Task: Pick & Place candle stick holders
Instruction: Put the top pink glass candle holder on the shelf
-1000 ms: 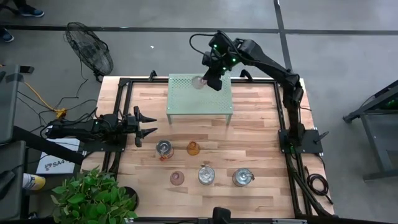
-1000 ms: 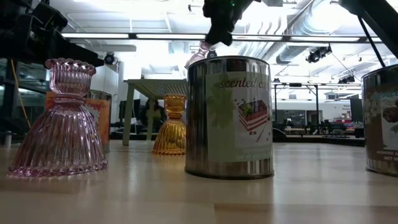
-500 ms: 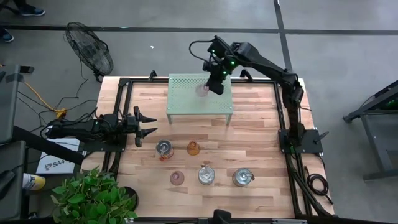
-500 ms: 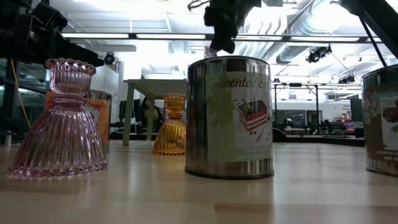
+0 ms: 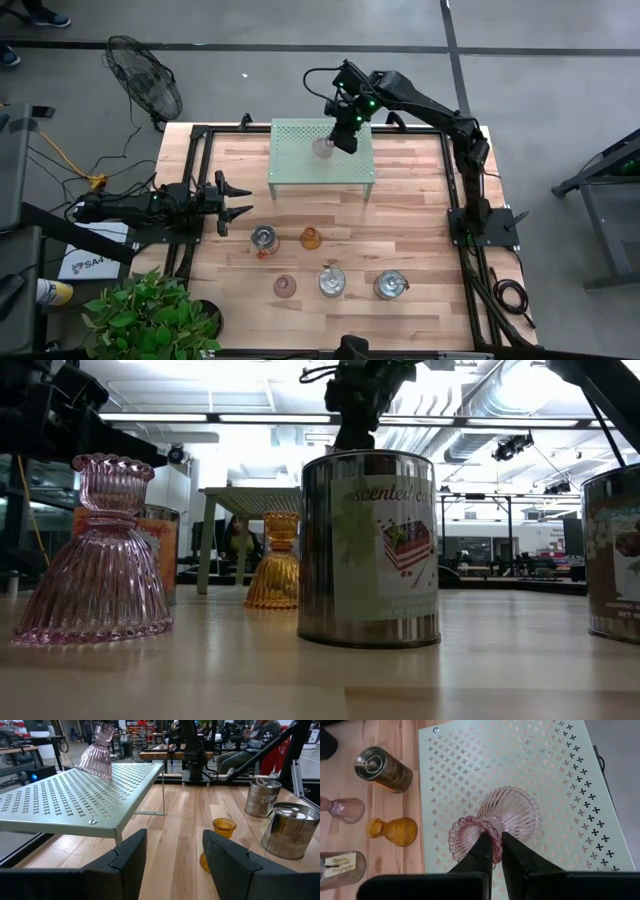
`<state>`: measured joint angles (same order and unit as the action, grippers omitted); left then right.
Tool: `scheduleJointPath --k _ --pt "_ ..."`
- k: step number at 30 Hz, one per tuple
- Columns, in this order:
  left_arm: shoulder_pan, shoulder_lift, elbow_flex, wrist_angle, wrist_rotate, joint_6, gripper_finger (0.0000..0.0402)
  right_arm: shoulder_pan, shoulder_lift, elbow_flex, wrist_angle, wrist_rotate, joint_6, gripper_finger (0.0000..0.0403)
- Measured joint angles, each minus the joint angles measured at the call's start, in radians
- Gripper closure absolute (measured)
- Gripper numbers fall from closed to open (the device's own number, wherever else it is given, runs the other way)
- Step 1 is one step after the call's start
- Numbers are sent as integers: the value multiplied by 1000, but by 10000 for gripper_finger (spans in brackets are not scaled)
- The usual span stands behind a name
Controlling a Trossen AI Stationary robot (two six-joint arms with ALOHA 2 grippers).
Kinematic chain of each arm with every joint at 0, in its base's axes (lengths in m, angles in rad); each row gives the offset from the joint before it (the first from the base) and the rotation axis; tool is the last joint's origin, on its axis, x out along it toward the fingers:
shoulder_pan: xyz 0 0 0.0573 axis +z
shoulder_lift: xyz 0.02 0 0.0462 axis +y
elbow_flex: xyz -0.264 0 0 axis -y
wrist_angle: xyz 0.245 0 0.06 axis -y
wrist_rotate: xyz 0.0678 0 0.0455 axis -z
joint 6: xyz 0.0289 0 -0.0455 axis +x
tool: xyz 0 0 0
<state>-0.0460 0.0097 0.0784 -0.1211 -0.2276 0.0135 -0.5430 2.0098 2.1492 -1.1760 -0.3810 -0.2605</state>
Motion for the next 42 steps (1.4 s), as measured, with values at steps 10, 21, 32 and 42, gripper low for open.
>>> scheduleJointPath --k 10,21,32,42 --pt "0 0 0 0 0 0 213 0 0 -2 -1 -20 -2 355" --pt "0 0 0 0 0 0 213 0 1 -2 17 -20 -2 350" --pt "0 0 0 0 0 0 213 0 1 -2 33 -22 -9 304" --pt "0 0 0 0 0 0 213 0 2 -2 67 -22 -10 263"
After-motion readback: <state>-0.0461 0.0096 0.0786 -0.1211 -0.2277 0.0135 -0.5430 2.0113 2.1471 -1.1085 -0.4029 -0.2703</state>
